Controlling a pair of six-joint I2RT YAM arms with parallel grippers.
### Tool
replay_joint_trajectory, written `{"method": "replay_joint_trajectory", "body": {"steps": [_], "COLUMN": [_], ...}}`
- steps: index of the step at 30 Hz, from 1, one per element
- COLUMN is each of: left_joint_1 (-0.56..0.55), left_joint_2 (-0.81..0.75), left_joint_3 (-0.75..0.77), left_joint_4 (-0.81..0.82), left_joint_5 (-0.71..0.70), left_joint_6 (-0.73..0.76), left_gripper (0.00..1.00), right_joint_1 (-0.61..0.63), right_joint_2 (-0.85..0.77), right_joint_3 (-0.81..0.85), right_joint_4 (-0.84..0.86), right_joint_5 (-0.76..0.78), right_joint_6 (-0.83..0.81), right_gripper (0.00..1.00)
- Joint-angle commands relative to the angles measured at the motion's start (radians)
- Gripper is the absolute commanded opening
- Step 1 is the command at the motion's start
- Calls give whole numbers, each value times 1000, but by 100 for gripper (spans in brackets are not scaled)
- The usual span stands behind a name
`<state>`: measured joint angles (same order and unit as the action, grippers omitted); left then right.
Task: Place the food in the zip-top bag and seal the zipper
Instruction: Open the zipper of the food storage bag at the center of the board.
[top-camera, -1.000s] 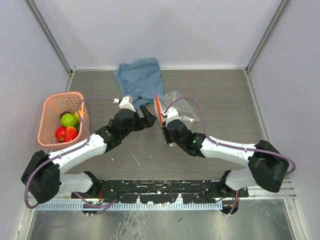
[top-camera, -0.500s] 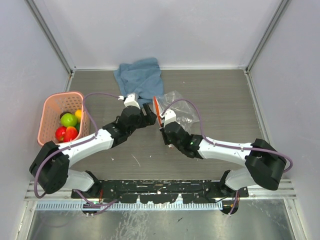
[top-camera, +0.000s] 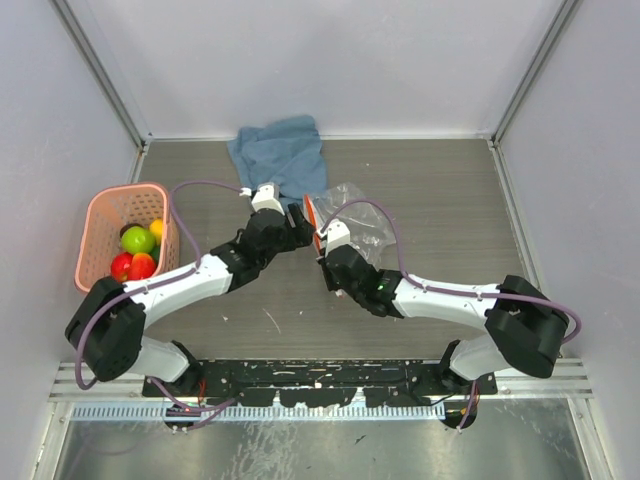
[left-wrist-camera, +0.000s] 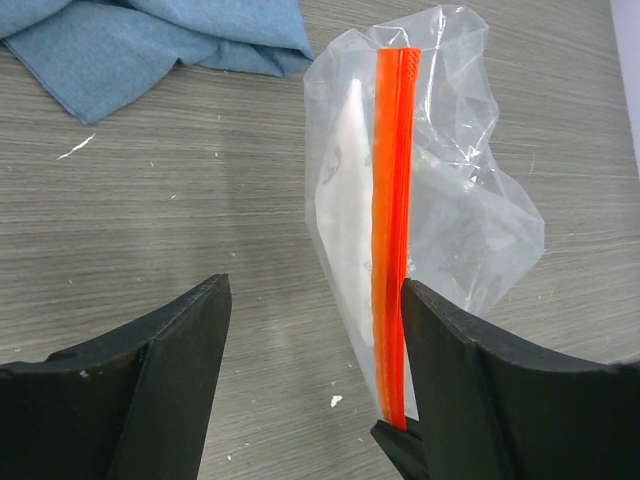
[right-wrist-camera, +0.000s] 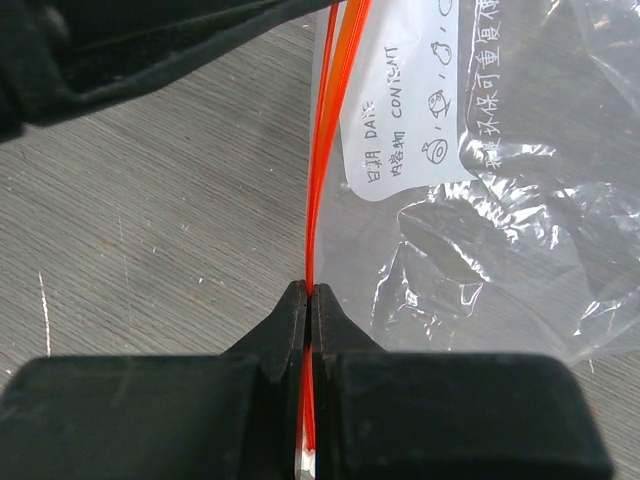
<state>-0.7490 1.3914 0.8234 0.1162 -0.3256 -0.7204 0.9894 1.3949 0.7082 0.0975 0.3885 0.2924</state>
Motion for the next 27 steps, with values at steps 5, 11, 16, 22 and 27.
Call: {"method": "replay_joint_trajectory", "body": {"steps": [5,11,16,22,27], "left_joint_1": [-5,-5,-5,-6,-5], "left_joint_2": [47,55,42,44,37], "left_joint_3": [61,59,54,39,8], "left_joint_4": [52,14,-35,-49,-27], "left_joint_5": [-45,-48,-54,-35,1], "left_joint_6": [36,29,14,-13,-51], "left_gripper": [64,53,48,44,40], "right_joint_1": [9,10,11,14,17], "right_joint_2": [1,5,10,12,10], "right_joint_3": [7,3,-5,-19,-28], "right_joint_4": [57,60,70,94,116], "right_joint_5": [26,39,54,71,76], "right_joint_6": [19,22,25,32,33], "right_gripper": [1,1,1,1,1]}}
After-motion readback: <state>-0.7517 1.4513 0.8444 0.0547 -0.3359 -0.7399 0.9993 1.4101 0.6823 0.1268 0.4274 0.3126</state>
